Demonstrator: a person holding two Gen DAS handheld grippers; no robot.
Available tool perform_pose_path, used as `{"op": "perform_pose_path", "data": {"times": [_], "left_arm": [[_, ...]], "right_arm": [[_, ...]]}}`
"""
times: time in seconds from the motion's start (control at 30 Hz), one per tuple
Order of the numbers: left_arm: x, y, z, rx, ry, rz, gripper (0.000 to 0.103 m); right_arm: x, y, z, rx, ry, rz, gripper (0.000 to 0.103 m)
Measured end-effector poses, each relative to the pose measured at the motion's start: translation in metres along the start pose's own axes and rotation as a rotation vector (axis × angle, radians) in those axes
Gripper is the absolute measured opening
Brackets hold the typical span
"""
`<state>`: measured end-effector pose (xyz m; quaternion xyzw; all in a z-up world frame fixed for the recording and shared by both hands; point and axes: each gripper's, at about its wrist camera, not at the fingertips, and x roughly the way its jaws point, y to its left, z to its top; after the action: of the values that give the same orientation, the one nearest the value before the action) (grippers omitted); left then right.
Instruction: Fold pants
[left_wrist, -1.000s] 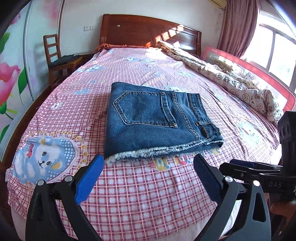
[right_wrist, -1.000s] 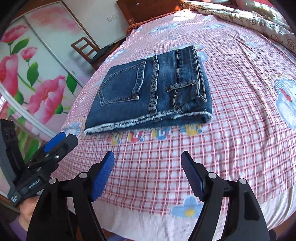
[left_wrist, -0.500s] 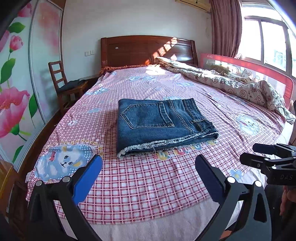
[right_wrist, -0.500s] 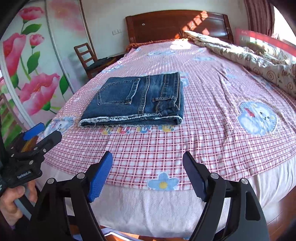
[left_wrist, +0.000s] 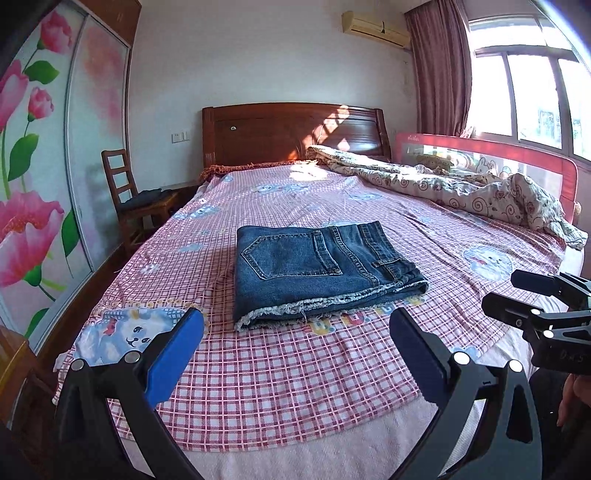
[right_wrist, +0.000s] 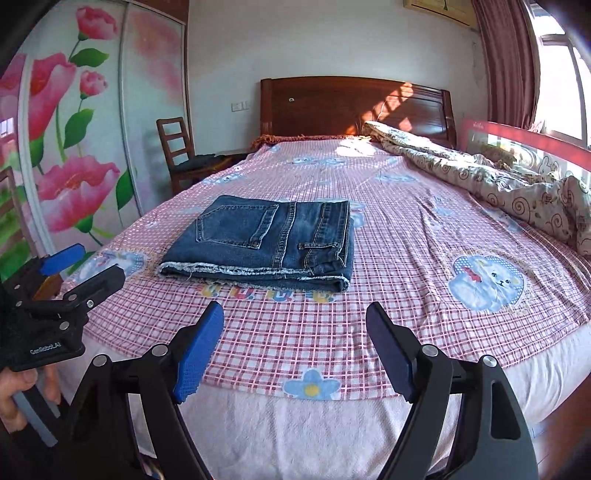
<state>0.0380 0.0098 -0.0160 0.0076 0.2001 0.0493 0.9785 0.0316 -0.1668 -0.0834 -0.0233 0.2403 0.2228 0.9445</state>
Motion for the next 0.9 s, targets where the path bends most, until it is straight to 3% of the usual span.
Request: {"op": "perform_pose_path", "data": {"times": [0.37,0.63,0.9], "left_arm": [[-0.001,0.005,-0.007,-0.035,-0.041,-0.071,0.1],[0.003,0.004,0.009,-0.029,-0.067,-0.123,0.1],[0.005,0.0,0.015,-0.017,-0.074,-0.125,0.1]], "right_arm": [[0.0,0.005,-0.001,-0.002,-0.02,0.029,0.078],[-0.007,0.002,0.01,0.016,-0.067,0.038,0.078],[-0.007,0.0,0.014,0.025,-0.072,0.04,0.078]]}}
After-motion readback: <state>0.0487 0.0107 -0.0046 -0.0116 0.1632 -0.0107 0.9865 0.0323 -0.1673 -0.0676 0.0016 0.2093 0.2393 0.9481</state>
